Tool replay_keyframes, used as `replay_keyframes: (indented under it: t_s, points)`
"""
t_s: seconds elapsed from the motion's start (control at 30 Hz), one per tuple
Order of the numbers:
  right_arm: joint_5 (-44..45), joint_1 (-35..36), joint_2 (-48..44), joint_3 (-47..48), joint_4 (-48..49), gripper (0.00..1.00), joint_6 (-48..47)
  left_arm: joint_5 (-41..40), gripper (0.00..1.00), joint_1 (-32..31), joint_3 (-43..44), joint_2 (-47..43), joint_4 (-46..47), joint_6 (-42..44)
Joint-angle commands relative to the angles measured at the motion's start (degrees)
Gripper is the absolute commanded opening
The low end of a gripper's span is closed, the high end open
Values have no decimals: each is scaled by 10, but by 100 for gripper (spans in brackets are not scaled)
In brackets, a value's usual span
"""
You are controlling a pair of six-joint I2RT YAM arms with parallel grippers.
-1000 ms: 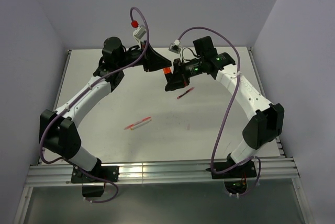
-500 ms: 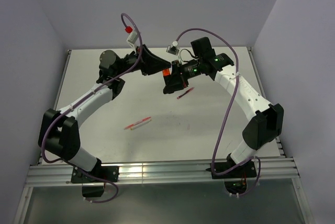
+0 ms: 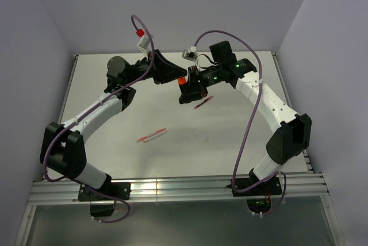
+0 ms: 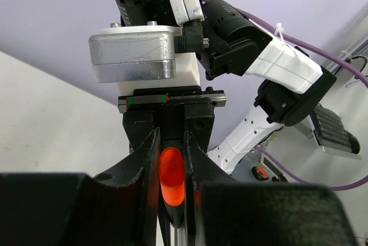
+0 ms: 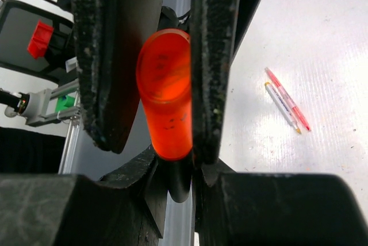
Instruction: Insert the pens into the pen caps
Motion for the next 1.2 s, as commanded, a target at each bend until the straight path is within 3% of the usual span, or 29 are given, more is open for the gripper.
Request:
replay_keyframes:
  t_s: [0.0,0.23,0.53,0.7,0.9,1.17]
  points:
    - [-33,-27,-55,47,216,0,-22,268,0,-63,-44,4,-190,45]
    - [-22,-23,-78,0,221,0,-5,161,0,-24,-3,-4,-254,110]
    - [6,-21,-89,-93,224,0,3,127,4,19,79,23,-182,64]
    - [7,-22,-78,-113,231,0,27,108,30,33,107,30,-165,49]
    - [4,-24,-67,-131,300,0,107,93,43,62,124,22,-180,68]
    - [8,-27,-52,-158,504,0,347,76,52,83,81,-6,-152,61]
